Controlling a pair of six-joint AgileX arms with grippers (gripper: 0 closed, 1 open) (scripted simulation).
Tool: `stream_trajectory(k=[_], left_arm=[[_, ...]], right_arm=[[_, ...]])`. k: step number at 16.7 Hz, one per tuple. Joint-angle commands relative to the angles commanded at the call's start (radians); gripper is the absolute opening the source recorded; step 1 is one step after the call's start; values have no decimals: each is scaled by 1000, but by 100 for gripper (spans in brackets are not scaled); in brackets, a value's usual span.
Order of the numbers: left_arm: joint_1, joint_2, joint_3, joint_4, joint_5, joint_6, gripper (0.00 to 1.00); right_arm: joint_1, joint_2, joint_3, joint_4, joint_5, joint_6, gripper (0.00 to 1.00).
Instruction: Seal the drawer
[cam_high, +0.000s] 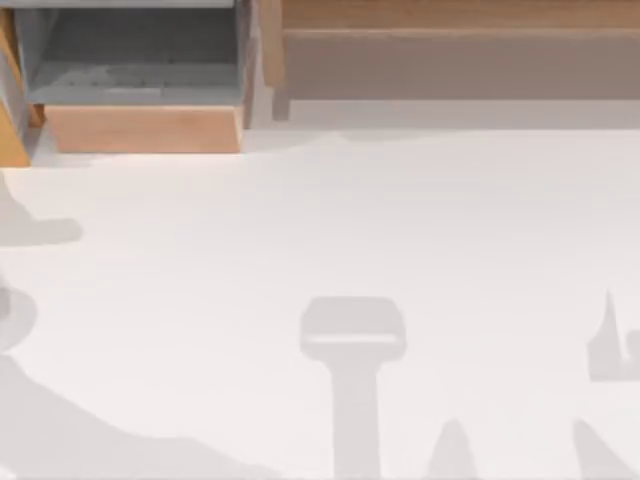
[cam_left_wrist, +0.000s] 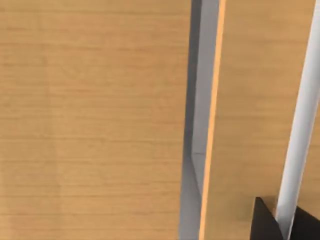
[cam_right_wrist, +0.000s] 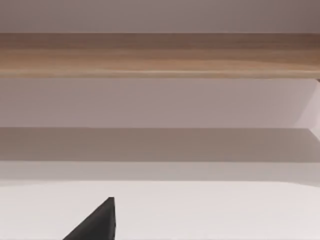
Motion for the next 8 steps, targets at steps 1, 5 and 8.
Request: stream_trajectory(k=[1, 5, 8], left_arm=[[-6, 16, 23, -15, -6, 0, 0], [-42, 80, 188, -87, -39, 3, 0], [-64, 113, 262, -134, -61, -3, 0]], right_arm=[[0, 0, 0, 0, 0, 0, 100], [0, 0, 0, 0, 0, 0, 100], [0, 0, 0, 0, 0, 0, 100]])
